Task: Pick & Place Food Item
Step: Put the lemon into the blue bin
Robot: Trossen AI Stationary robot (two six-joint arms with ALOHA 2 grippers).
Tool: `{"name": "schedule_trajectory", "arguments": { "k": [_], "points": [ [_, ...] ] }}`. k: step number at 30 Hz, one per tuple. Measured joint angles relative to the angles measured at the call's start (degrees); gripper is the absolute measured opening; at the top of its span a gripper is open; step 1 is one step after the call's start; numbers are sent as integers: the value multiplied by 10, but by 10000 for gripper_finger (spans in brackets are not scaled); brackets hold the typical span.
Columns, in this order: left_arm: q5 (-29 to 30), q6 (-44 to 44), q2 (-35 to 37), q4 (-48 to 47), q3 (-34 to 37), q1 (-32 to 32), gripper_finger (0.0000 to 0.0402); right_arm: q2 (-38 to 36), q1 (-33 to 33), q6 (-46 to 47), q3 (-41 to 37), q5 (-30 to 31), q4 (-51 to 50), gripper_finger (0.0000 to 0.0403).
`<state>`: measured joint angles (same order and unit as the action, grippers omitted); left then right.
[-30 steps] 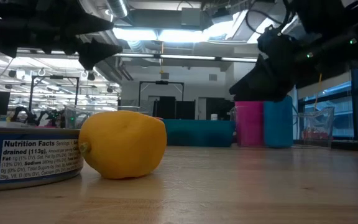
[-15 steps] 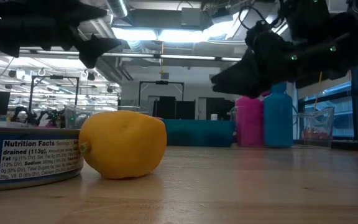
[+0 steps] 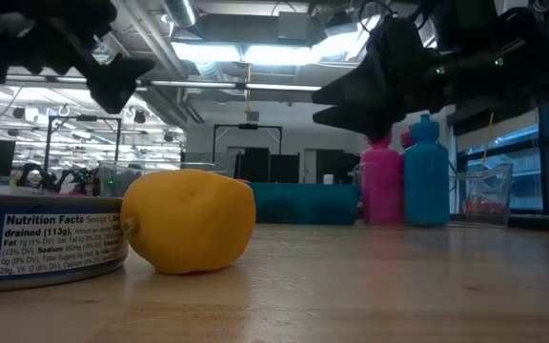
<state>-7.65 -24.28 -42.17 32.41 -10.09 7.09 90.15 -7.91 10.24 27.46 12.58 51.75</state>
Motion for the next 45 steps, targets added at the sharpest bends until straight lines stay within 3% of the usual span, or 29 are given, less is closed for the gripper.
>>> {"name": "schedule_trajectory", "arguments": {
  "k": [7,18,34,40,45],
  "points": [
    [74,14,-4,-92,0,52,326,0,-1,60,0,0,0,272],
    [127,13,-85,-97,-8,92,326,0,-1,67,44,-36,-13,272],
    [106,74,-303,-121,-161,138,326,14,-39,68,55,-45,-55,272],
    [81,43,-361,-123,-205,139,326,84,-80,30,137,-81,-115,272],
    [65,38,-383,-134,-233,140,326,157,-106,-8,228,-105,-243,272]
  ]
}}
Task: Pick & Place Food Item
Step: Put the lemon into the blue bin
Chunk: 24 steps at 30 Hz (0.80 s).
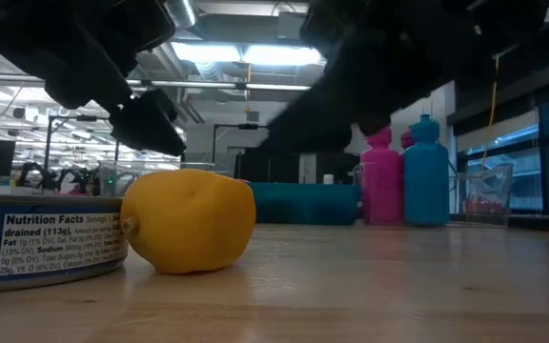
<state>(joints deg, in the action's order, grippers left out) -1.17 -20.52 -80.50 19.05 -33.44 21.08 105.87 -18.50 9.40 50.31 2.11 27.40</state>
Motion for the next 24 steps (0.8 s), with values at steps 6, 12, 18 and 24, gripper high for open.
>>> {"name": "schedule_trajectory", "arguments": {
  "k": [6,12,18,24],
  "points": [
    [-3,-36,0,-39,-3,0,326,46,-30,-22,58,0,-21,272],
    [-4,-44,0,-39,-3,0,326,74,-58,-43,94,17,-24,272],
    [-4,-48,0,-34,-3,3,326,116,-67,-43,124,41,-23,272],
    [-20,-58,0,-34,-3,3,326,142,-74,-43,149,47,-24,272]
  ]
}}
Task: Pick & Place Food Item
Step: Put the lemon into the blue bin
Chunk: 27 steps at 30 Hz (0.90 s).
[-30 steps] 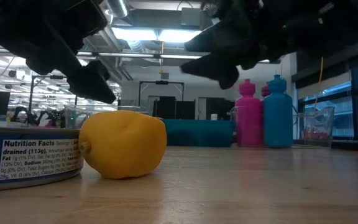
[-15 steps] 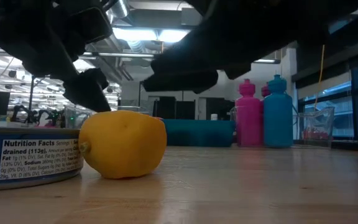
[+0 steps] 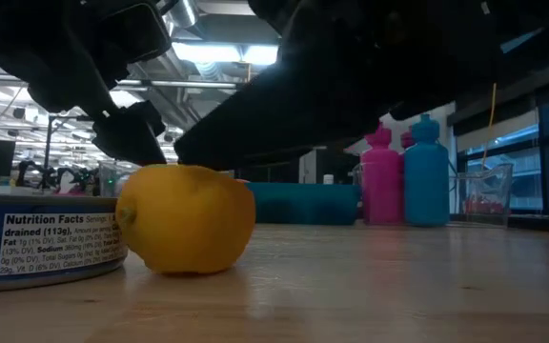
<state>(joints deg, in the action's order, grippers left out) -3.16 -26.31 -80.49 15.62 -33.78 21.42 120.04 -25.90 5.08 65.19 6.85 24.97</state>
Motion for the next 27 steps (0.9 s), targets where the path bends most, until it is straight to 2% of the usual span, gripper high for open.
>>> {"name": "schedule_trajectory", "arguments": {
  "k": [9,13,18,27],
  "points": [
    [-11,-1,0,0,0,0,326,0,-11,7,1,-1,-25,272],
    [-12,-1,0,0,0,0,326,0,-12,4,1,-29,-31,272],
    [-11,-9,0,0,0,0,326,-1,-13,-5,1,-29,-37,272],
    [-10,-16,0,0,0,0,326,4,-25,-56,3,-2,-57,272]
  ]
}}
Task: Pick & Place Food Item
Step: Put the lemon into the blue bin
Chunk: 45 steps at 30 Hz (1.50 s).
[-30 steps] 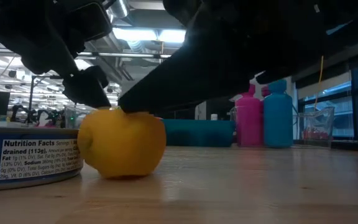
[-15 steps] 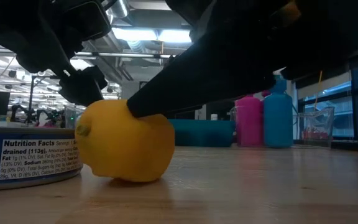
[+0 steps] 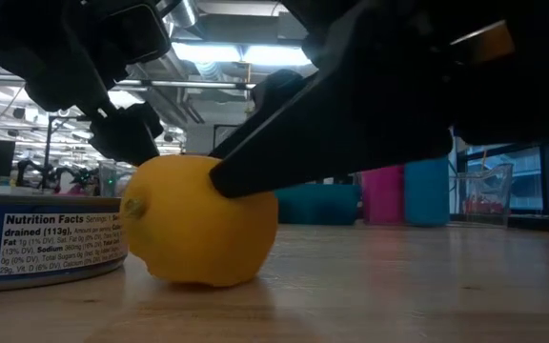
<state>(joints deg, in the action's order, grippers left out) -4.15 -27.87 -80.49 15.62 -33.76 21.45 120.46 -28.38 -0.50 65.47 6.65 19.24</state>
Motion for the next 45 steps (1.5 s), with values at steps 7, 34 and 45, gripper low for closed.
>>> {"name": "schedule_trajectory", "arguments": {
  "k": [7,34,45],
  "points": [
    [1,-9,0,0,0,0,326,5,10,9,1,9,-11,272],
    [1,0,0,0,0,2,326,-30,30,75,-4,103,-93,169],
    [2,2,0,1,0,1,326,-83,26,74,-6,150,-185,166]
  ]
}}
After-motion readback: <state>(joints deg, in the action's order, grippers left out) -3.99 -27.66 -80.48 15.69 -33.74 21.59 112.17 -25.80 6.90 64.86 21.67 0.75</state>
